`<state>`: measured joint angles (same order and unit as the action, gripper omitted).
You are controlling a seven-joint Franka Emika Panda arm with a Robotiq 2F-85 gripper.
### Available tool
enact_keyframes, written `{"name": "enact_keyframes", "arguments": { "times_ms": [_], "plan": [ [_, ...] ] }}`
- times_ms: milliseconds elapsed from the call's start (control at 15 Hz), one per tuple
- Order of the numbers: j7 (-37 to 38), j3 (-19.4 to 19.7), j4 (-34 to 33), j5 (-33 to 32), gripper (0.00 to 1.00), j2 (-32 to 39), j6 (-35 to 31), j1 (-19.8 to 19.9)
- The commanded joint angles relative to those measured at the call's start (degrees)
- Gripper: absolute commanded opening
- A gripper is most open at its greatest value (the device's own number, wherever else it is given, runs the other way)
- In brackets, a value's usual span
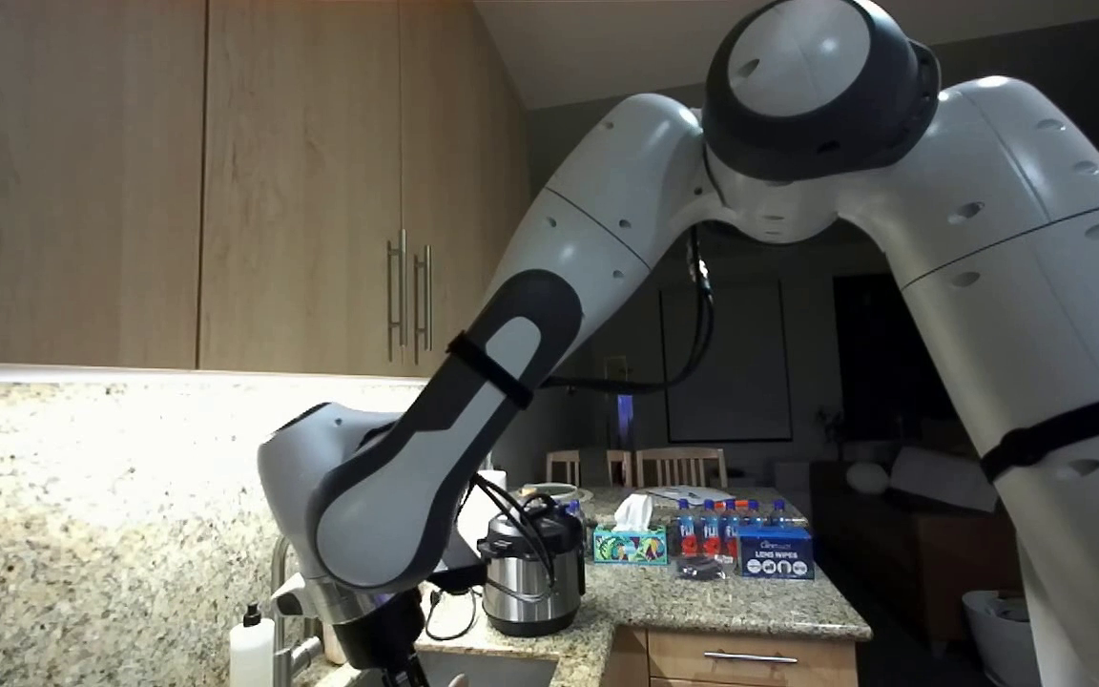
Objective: Pick up the cooking stick and stir in the pot
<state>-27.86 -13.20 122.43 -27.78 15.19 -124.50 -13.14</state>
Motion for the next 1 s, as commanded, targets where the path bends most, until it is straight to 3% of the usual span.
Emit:
{"name": "enact_keyframes", "arguments": {
  "times_ms": [0,467,933],
  "plan": [
    [-1.66,-1.18,-1.71,-0.67,0.09,0.80,2.16,-1.48],
    [2.49,-2.43,-4.70,0.06,0.09,4.37,-0.08,-4.44],
    [8.91,0.59,-5.67,-0.41,0.09,6.29,-1.43,-3.59]
  ]
}}
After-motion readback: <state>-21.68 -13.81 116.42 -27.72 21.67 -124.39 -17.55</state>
